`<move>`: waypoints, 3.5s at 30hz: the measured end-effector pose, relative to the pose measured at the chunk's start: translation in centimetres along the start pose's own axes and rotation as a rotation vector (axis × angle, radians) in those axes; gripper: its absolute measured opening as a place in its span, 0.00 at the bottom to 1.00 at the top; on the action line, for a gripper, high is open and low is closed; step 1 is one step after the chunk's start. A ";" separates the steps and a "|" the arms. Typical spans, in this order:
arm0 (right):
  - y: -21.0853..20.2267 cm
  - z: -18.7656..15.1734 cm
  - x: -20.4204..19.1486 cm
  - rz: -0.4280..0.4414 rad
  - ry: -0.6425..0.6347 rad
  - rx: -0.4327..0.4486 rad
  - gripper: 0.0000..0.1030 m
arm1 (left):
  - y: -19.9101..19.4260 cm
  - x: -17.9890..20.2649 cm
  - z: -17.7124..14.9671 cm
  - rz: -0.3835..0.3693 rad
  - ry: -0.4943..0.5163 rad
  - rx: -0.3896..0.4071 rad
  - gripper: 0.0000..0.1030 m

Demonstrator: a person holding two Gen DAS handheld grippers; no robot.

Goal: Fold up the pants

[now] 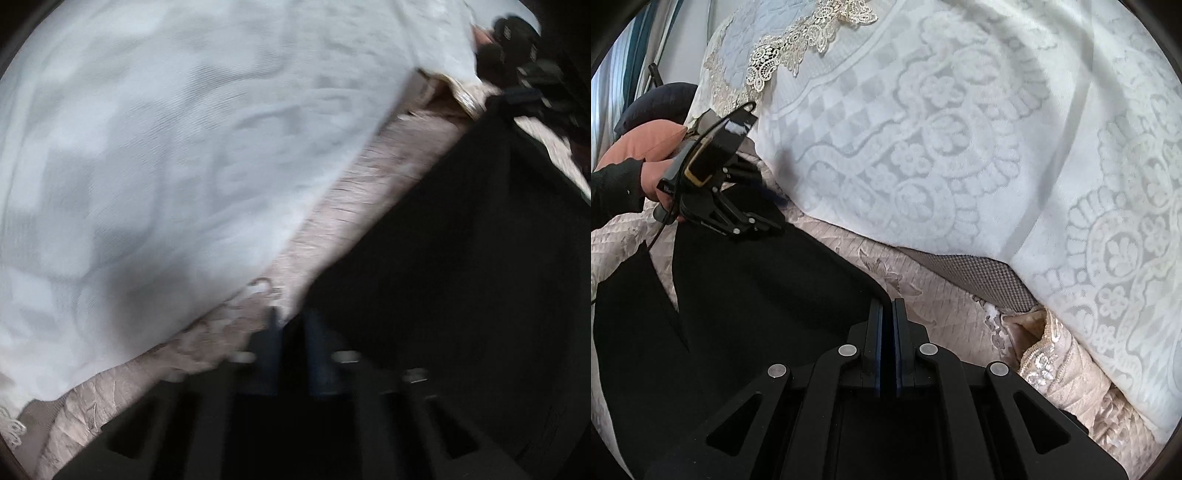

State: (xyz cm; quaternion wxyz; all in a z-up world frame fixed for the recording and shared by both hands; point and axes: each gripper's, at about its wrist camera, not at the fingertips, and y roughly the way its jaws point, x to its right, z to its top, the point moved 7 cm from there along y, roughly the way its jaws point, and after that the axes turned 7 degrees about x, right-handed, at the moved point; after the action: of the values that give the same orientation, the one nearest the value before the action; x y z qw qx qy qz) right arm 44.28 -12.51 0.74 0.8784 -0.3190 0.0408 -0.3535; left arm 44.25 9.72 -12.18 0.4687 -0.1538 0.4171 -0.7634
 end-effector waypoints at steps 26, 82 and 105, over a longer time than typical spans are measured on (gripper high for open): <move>-15.8 -11.2 -14.6 -0.020 0.138 0.019 0.04 | -22.7 14.6 -13.0 0.025 -0.278 0.244 0.04; -17.2 -19.0 -18.9 -0.061 0.611 0.047 0.46 | -22.7 11.7 -18.0 -0.087 -0.949 0.301 0.59; -18.9 -20.8 -16.8 -0.124 0.689 0.081 0.46 | -15.2 9.5 -14.2 -0.068 -0.996 0.198 0.04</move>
State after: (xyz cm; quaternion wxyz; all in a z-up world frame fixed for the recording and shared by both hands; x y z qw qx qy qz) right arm 14.38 -23.02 -7.20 0.8018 -0.1476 0.3014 -0.4945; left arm 21.52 11.90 -10.35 0.5979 -0.4673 0.0634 -0.6482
